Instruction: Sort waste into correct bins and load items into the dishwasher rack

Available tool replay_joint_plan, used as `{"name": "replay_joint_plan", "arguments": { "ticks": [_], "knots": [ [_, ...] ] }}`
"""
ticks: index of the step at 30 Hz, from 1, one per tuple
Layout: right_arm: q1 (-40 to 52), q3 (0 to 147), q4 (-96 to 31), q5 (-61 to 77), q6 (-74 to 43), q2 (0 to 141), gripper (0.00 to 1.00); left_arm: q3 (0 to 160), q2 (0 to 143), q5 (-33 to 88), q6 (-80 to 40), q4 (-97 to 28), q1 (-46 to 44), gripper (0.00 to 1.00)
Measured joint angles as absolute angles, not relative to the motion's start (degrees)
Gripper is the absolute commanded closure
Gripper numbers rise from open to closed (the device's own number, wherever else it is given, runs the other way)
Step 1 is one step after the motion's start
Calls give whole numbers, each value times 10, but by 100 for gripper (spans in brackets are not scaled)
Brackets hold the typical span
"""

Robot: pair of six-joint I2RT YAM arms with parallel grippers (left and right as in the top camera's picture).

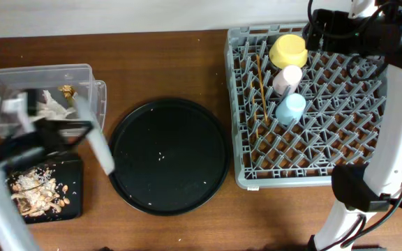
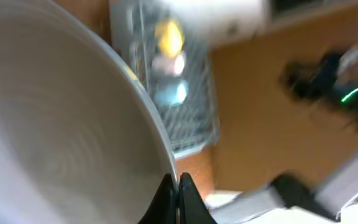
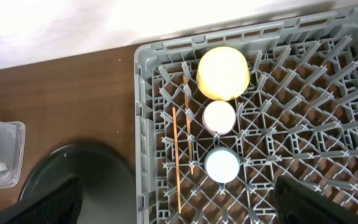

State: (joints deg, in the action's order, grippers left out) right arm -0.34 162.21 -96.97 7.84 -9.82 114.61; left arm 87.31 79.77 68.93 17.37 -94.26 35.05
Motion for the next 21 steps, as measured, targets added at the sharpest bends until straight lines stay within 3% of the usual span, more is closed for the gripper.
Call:
{"name": "replay_joint_plan", "arguments": {
  "ticks": [5, 7, 12, 13, 14, 20, 21],
  "knots": [
    [-3, 1622, -970, 78, -99, 1146, 2, 870, 805, 321, -95, -745, -103, 100],
    [-3, 1622, -970, 79, -98, 1146, 1, 871, 830, 138, -190, -727, -223, 100],
    [-3, 1622, -969, 79, -98, 1146, 2, 872, 1013, 14, -255, -665, -340, 100],
    [-3, 1622, -970, 78, -98, 1146, 2, 872, 1044, 11, -258, -654, -345, 86],
    [-3, 1622, -970, 79, -98, 1146, 2, 872, 1069, 12, -260, -641, -346, 13],
    [-3, 1622, -970, 79, -98, 1146, 2, 889, 1102, 17, -267, -662, -346, 13],
    [-3, 1622, -970, 79, -98, 1146, 2, 919, 1103, 12, -267, -702, -341, 5]
  ]
}}
